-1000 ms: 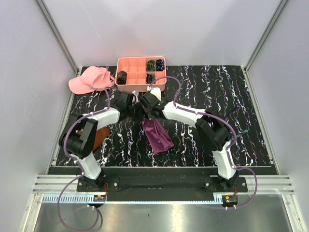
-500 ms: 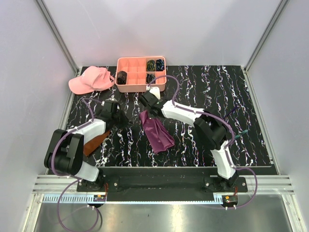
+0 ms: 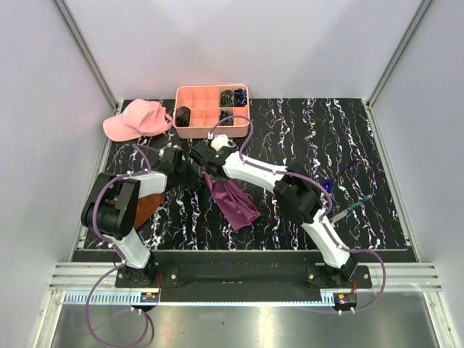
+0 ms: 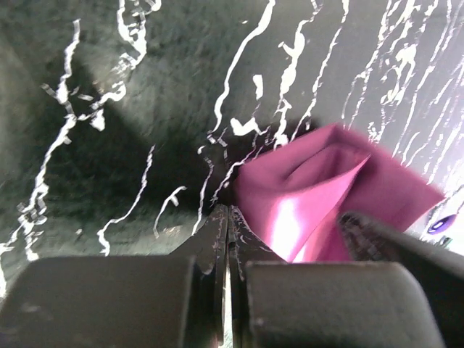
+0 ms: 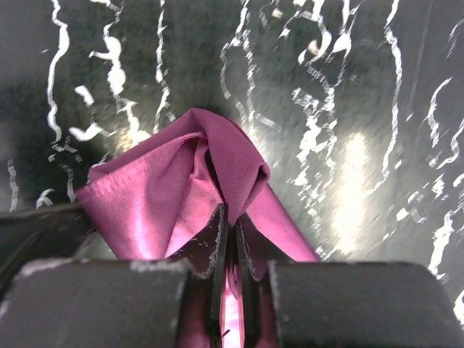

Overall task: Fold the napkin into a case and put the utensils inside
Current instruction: Grasp the top corner of the smaller rectangle folded napkin at the center of the board.

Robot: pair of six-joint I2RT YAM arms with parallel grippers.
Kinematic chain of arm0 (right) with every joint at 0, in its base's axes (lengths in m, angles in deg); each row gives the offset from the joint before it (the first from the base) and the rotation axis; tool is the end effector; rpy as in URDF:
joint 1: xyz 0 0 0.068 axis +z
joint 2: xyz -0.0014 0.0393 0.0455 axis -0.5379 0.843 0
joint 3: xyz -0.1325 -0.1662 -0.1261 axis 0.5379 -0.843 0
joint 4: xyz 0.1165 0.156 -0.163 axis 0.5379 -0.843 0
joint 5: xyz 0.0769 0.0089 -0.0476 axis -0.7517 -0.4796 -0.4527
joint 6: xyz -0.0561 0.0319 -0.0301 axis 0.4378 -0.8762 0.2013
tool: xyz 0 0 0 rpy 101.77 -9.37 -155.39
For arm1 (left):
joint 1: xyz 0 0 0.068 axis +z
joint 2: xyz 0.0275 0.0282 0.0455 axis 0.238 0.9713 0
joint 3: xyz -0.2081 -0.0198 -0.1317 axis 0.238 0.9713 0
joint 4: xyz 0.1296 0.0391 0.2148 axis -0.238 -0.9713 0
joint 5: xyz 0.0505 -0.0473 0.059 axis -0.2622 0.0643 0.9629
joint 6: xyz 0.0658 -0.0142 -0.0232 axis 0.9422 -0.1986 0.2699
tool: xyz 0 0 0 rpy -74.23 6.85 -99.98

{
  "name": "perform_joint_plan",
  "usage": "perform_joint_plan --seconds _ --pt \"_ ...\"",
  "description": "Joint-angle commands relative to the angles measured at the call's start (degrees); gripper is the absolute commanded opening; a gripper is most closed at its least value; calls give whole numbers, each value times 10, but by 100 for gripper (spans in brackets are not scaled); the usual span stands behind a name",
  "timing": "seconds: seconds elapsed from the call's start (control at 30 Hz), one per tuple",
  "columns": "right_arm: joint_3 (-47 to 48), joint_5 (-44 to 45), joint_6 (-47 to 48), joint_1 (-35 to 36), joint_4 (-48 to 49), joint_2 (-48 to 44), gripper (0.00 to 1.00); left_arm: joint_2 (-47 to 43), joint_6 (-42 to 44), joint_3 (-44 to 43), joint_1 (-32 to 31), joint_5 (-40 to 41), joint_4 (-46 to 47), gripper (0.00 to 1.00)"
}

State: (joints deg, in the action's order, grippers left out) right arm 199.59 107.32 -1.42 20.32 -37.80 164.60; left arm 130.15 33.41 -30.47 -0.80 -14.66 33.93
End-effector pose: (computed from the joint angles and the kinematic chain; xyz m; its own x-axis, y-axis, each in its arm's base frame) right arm 0.3097 0.3599 0.1457 -0.7819 -0.1425 -0.6069 -0.0974 0.9895 -0.1067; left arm 0.3093 -0.0937 0.0977 -0.7766 -0.5580 -0.2923 -0.3083 0.7413 -0.5961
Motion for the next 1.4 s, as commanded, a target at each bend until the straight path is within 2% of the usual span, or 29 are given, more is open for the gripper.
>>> perform_joint_plan --seconds 0.0,0.1,0.3,0.43,0.53,0.57,0.63,0.73,0.77,0.8,0.9,1.03,1.13,1.23,1.37 --pt "53 12 -75 10 -47 6 17 19 0 -14 1 -13 22 0" --pt "51 -20 -91 10 -46 1 21 18 1 -11 3 -18 25 0" --pt "1 -113 -139 10 -12 -29 23 45 -11 -19 2 -48 41 0" --pt "-63 -141 -145 8 52 -60 34 39 -3 -22 2 -37 25 0" --pt "-105 -131 -100 1 99 -90 37 31 8 -29 3 -30 8 0" --pt "-130 -130 -83 1 136 -100 41 29 12 -30 3 -29 3 0" --pt "-151 -135 -41 -14 164 -121 44 24 24 -36 3 -30 -12 0" --pt "-209 -189 15 -40 239 -152 48 16 34 -40 4 -41 -19 0" --pt "-246 -213 29 -59 295 -160 49 12 36 -41 4 -43 -21 0" --pt "-260 -269 52 -66 320 -172 49 9 47 -44 4 -45 -21 0" --pt "-290 -344 78 -86 389 -176 49 -7 61 -44 4 -38 -47 2" --pt "-259 -413 104 -89 402 -142 49 -32 70 -35 4 -19 -59 9" --pt "-228 -435 104 -87 394 -114 47 -40 75 -36 4 -17 -69 10" --pt "-207 -417 92 -85 362 -100 45 -34 83 -49 4 -9 -84 11" --pt "-144 -310 81 -65 274 -78 40 -15 83 -58 4 -1 -89 10"
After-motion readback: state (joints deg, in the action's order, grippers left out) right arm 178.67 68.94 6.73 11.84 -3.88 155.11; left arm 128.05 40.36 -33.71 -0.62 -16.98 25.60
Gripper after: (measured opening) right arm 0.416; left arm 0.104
